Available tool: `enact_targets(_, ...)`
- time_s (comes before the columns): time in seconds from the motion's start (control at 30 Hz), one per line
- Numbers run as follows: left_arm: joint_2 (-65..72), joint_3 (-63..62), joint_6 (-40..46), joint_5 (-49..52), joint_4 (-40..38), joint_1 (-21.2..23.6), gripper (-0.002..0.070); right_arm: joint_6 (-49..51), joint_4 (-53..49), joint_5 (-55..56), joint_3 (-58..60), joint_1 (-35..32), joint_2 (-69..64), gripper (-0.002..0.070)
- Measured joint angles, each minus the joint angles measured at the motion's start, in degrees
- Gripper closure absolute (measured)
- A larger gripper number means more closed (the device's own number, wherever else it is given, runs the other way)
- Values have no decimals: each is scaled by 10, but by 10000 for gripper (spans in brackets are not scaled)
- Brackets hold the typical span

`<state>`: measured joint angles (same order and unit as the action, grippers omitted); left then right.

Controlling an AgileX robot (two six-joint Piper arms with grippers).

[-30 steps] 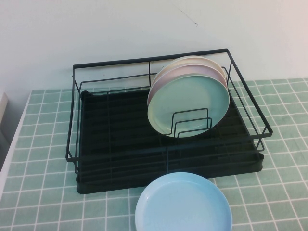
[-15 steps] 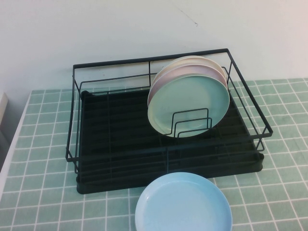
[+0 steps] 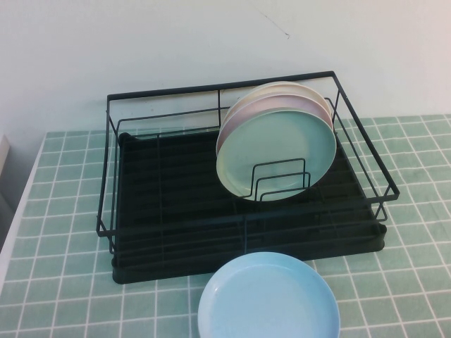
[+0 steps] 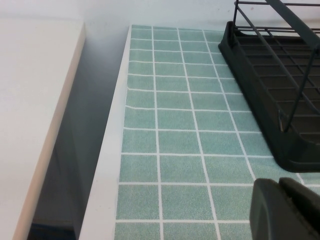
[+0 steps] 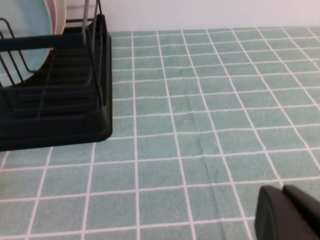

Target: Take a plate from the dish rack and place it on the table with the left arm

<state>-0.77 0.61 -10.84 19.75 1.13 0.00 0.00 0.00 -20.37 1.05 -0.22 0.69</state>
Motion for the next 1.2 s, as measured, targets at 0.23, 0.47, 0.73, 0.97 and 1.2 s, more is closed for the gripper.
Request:
enact_targets(0.23, 0, 0, 0, 0, 0, 0, 678, 0, 0, 0, 0, 0, 0, 680)
enact_targets(0.47, 0, 0, 0, 0, 0, 0, 678, 0, 0, 0, 0, 0, 0, 680)
enact_targets(0.73, 0, 0, 13, 0, 0, 1, 678, 0, 0, 0, 0, 0, 0, 680)
enact_targets(0.97, 0, 0, 13, 0, 0, 1, 678, 0, 0, 0, 0, 0, 0, 680)
enact_targets(1.2, 0, 0, 13, 0, 0, 1, 678, 0, 0, 0, 0, 0, 0, 680)
